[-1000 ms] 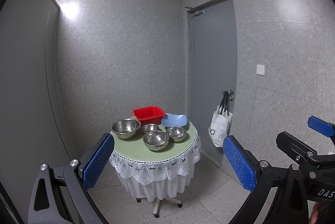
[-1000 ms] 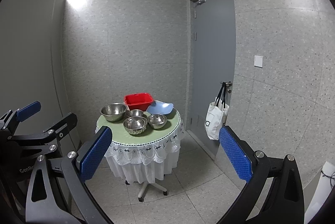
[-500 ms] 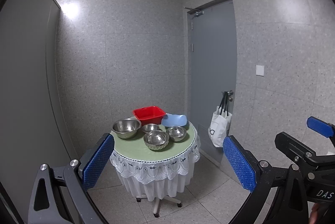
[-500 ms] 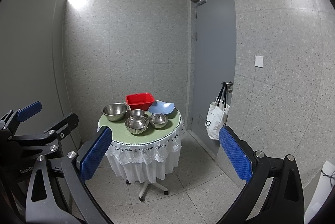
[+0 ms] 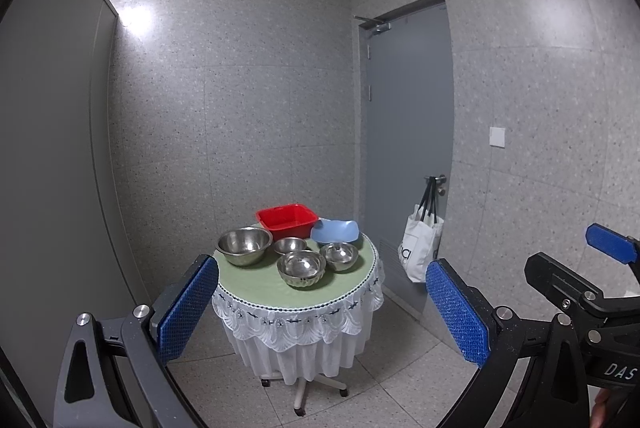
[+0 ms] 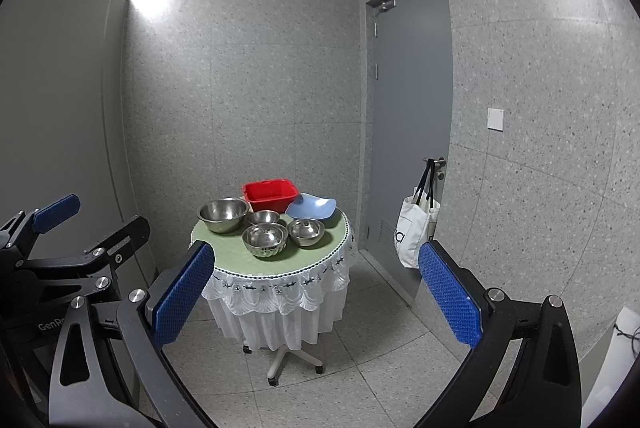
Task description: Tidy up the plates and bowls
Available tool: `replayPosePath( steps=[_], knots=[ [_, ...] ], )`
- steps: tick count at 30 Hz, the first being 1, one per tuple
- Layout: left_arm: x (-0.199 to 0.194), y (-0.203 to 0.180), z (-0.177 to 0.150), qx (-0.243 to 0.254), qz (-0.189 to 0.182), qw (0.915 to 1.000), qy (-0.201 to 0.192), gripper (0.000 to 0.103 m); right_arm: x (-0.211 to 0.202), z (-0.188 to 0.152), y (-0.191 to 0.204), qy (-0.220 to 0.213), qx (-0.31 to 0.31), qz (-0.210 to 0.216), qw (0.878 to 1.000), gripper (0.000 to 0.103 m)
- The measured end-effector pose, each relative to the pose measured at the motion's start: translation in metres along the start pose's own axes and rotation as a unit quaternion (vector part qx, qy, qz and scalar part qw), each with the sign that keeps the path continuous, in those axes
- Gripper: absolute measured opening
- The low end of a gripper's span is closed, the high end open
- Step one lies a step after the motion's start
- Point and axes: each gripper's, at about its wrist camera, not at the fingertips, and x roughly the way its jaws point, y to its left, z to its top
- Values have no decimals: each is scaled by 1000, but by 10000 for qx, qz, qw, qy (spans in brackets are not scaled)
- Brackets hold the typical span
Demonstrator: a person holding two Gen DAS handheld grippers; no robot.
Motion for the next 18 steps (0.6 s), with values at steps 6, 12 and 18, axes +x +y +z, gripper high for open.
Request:
replayPosePath(
  steps=[6, 12, 18],
  knots=[
    [-3, 5, -1, -23, -59, 10000, -55, 103, -1, 1, 6, -20, 2, -28, 10000, 103],
    [-5, 13, -3, -28, -143, 9998, -100, 103, -4, -2, 17, -62, -10, -73, 10000, 103],
    [-7, 22, -5, -22, -205, 9997, -111, 103, -8, -3, 22, -74, -1, -131, 9999, 103]
  ],
)
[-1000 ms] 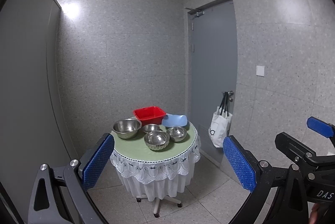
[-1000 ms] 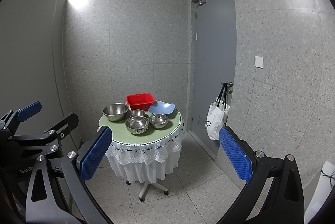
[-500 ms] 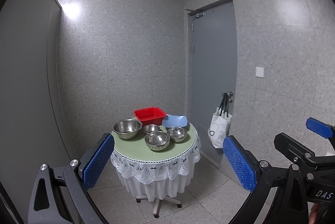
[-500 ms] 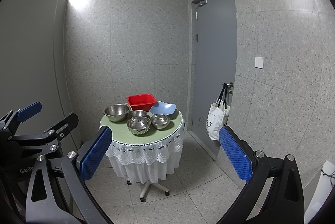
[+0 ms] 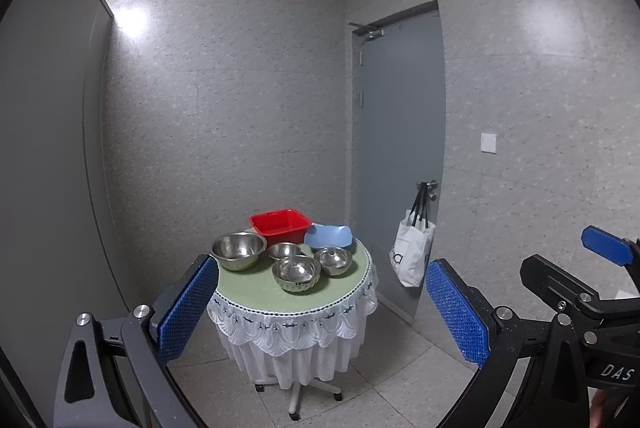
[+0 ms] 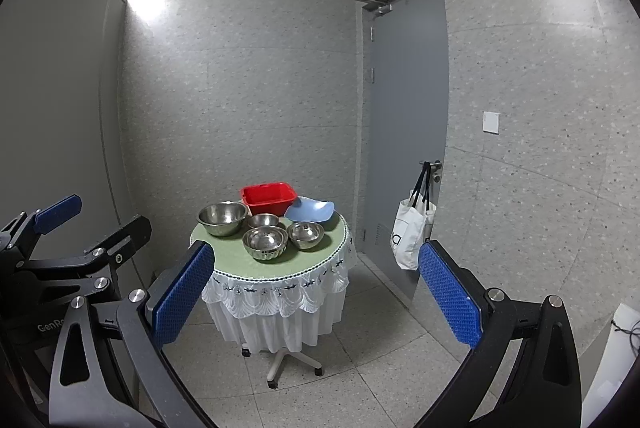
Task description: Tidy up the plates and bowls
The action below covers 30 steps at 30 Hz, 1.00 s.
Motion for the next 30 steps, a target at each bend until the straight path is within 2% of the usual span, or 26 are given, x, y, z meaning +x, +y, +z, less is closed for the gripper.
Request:
replayPosePath(
  steps=[19, 25, 30],
  knots=[
    [9, 44, -4, 85, -105, 9999, 49, 103, 4, -7, 28, 54, 136, -110, 9998, 103],
    [30, 56, -4, 68, -112, 9998, 120, 103, 20, -11, 42, 79, 202, -106, 9997, 103],
    [65, 63, 1, 29, -100, 9994, 326, 103, 43, -11, 43, 220, 235, -99, 9994, 103]
  ],
)
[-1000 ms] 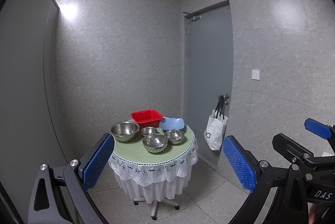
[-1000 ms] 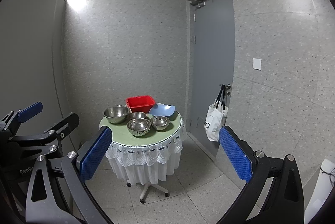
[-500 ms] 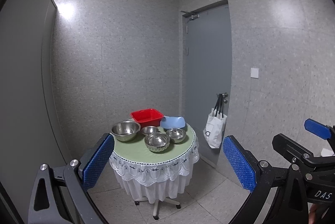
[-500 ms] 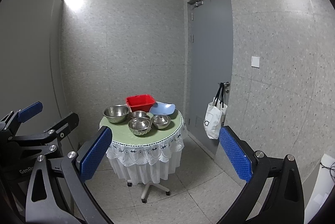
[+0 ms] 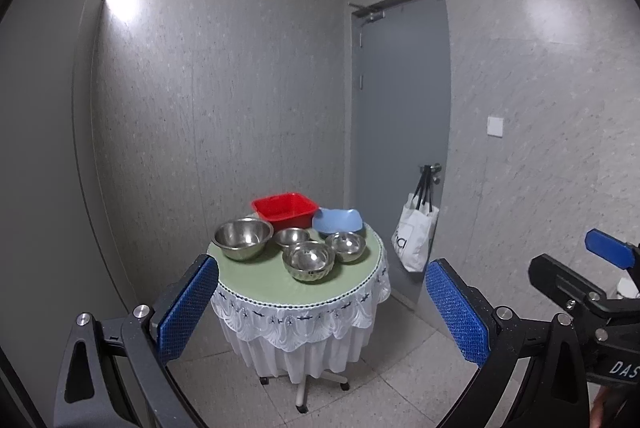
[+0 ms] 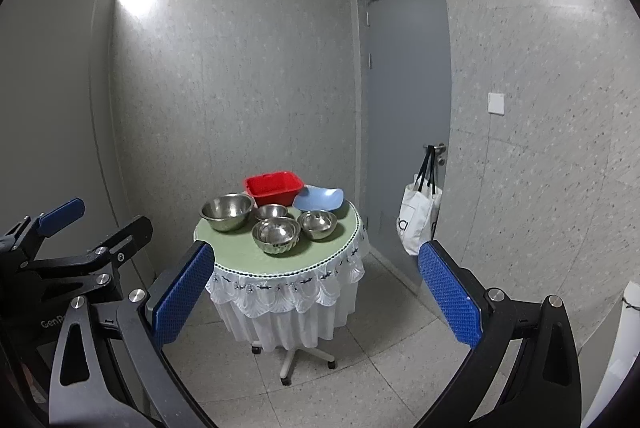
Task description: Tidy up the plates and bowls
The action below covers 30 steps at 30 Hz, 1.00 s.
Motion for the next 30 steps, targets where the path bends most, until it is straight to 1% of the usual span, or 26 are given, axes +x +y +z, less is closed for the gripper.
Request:
replayPosePath(
  steps=[3, 5, 8, 11, 14, 17, 19, 20, 22, 24, 26, 28, 30],
  knots=[
    [27, 5, 4, -57, 6, 9998, 181, 103, 20, 0, -3, 117, 29, -16, 9999, 103],
    [52, 8, 8, -74, 82, 9993, 343, 103, 39, 1, -5, 232, 16, -13, 9997, 103],
    [89, 12, 13, -113, 208, 9982, 555, 103, 77, 1, -8, 429, 37, 75, 9990, 103],
    [139, 20, 19, -222, 395, 9956, 823, 102, 123, 0, -10, 633, 35, 222, 9977, 103],
    [192, 28, 26, -302, 641, 9923, 1020, 102, 185, -1, -13, 866, 6, 396, 9955, 103],
    [266, 31, 37, -395, 911, 9863, 1316, 102, 243, -1, -16, 1083, -39, 556, 9926, 103],
    [310, 30, 46, -461, 960, 9826, 1521, 102, 291, 2, -19, 1311, -103, 638, 9893, 103],
    [340, 32, 52, -501, 1033, 9794, 1660, 102, 320, 4, -20, 1453, -120, 722, 9867, 103],
    [378, 32, 62, -516, 1120, 9755, 1820, 102, 361, 8, -21, 1631, -180, 833, 9829, 103],
    [427, 36, 77, -575, 1222, 9711, 1969, 102, 405, 16, -23, 1803, -228, 920, 9790, 103],
    [459, 45, 88, -652, 1295, 9690, 2001, 103, 440, 26, -22, 1903, -273, 1066, 9755, 103],
    [482, 56, 95, -745, 1437, 9647, 2076, 103, 473, 35, -16, 1945, -363, 1187, 9730, 103],
    [507, 70, 99, -814, 1606, 9595, 2167, 102, 502, 39, -4, 2039, -489, 1418, 9674, 103]
  ],
)
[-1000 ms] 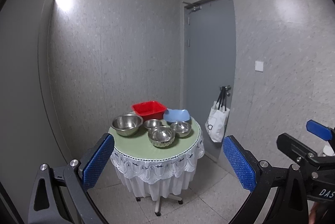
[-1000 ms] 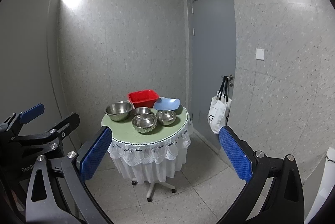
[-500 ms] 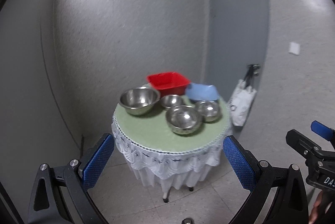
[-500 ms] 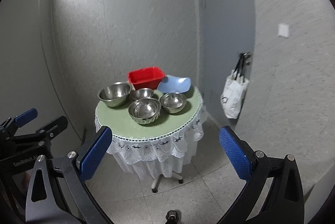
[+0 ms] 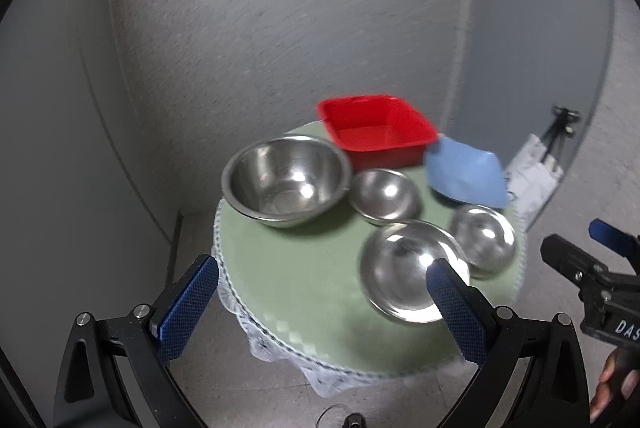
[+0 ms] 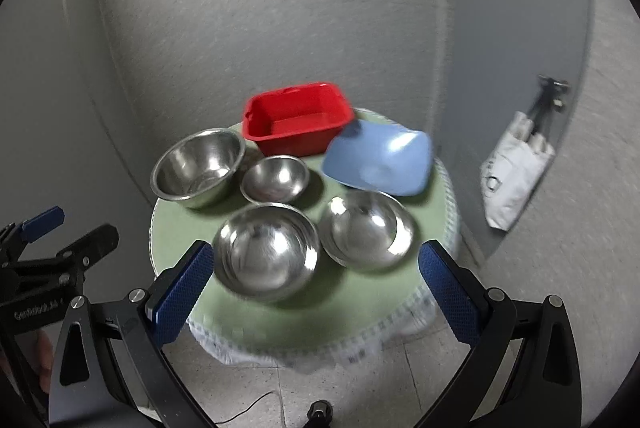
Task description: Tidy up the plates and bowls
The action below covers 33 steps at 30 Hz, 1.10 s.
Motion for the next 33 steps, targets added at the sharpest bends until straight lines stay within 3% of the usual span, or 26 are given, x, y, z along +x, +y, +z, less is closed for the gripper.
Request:
replayPosePath(
  steps=[10, 12, 17, 20, 21, 24, 26, 28, 29, 31, 33],
  knots=[
    [141, 71, 61, -385, 702, 9958, 454, 102, 134, 63, 51, 630, -412, 794, 9940, 103],
    [180, 88, 75, -430, 710, 9947, 603, 102, 165, 74, 61, 817, -425, 817, 9924, 102],
    [272, 123, 104, -252, 525, 9928, 1044, 100, 247, 91, 82, 1452, -230, 854, 9854, 87],
    [319, 137, 113, -45, 265, 9900, 1384, 90, 287, 93, 88, 1787, -91, 774, 9808, 76],
    [330, 139, 116, 34, 172, 9893, 1449, 87, 300, 93, 88, 1943, -15, 751, 9781, 67],
    [368, 141, 120, 312, -70, 9861, 1632, 78, 325, 91, 87, 2152, 175, 634, 9744, 60],
    [381, 141, 119, 400, -260, 9833, 1756, 65, 336, 88, 87, 2263, 248, 602, 9719, 54],
    [393, 144, 119, 482, -475, 9796, 1893, 42, 344, 85, 87, 2388, 313, 632, 9685, 41],
    [399, 142, 120, 530, -556, 9781, 1932, 36, 347, 84, 88, 2422, 343, 679, 9673, 35],
    [407, 145, 122, 639, -592, 9781, 1890, 29, 350, 83, 88, 2455, 414, 771, 9654, 18],
    [406, 151, 125, 631, -682, 9779, 1873, 27, 347, 83, 90, 2430, 389, 747, 9664, 15]
  ],
)
